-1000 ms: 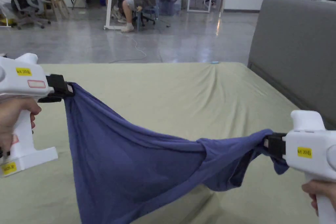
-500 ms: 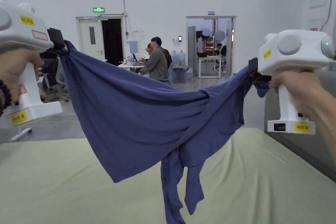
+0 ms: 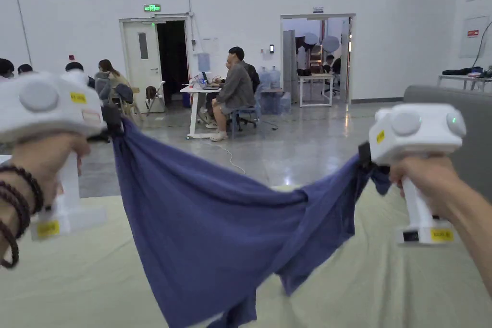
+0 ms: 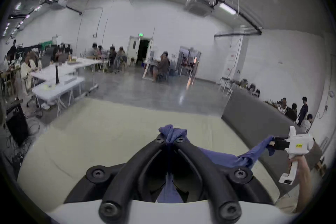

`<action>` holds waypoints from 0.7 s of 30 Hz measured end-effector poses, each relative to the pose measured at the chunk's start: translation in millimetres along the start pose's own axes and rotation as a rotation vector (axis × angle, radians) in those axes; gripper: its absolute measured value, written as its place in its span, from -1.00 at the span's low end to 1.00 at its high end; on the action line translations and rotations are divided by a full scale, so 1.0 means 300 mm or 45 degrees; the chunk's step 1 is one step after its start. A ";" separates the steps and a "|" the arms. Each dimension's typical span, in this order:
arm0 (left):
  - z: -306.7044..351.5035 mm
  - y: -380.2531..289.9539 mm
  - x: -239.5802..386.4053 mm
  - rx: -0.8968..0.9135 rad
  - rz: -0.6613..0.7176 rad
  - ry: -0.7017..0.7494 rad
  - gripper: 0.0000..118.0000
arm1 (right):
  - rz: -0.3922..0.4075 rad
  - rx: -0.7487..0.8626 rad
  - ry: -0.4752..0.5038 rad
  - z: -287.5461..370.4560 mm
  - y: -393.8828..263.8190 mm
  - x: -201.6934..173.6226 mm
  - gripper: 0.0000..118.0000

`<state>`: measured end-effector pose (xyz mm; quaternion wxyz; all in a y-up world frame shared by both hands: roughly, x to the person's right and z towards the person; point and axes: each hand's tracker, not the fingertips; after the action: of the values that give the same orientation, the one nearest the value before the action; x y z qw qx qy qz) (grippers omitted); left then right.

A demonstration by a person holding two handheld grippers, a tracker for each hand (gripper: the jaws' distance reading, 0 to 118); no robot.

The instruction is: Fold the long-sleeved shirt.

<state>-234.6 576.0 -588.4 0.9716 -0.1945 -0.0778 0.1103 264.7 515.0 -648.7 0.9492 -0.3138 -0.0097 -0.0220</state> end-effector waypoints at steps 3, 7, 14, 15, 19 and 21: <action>-0.149 -0.214 -0.106 -0.146 0.029 0.000 -1.00 | 0.012 -0.127 0.009 -0.147 -0.219 -0.004 -0.83; -0.211 -0.428 -0.185 -0.290 0.099 0.026 -1.00 | 0.003 -0.238 0.042 -0.268 -0.423 0.014 -0.83; 0.013 -0.608 -0.191 -0.248 0.005 -0.010 -1.00 | -0.033 -0.180 0.082 -0.047 -0.647 0.057 -0.83; 0.050 -0.649 -0.189 -0.258 -0.026 -0.003 -1.00 | -0.016 -0.183 0.084 -0.010 -0.701 0.060 -0.83; 0.204 -0.874 -0.198 -0.435 -0.085 0.023 -1.00 | 0.002 -0.256 0.061 0.115 -0.959 0.064 -0.83; 0.266 -1.006 -0.222 -0.542 -0.102 0.048 -1.00 | 0.022 -0.347 0.021 0.154 -1.099 0.065 -0.83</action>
<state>-258.6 316.8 -403.6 0.9134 -0.3943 -0.0887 0.0492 268.1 277.5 -414.7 0.8980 -0.4396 0.0040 -0.0174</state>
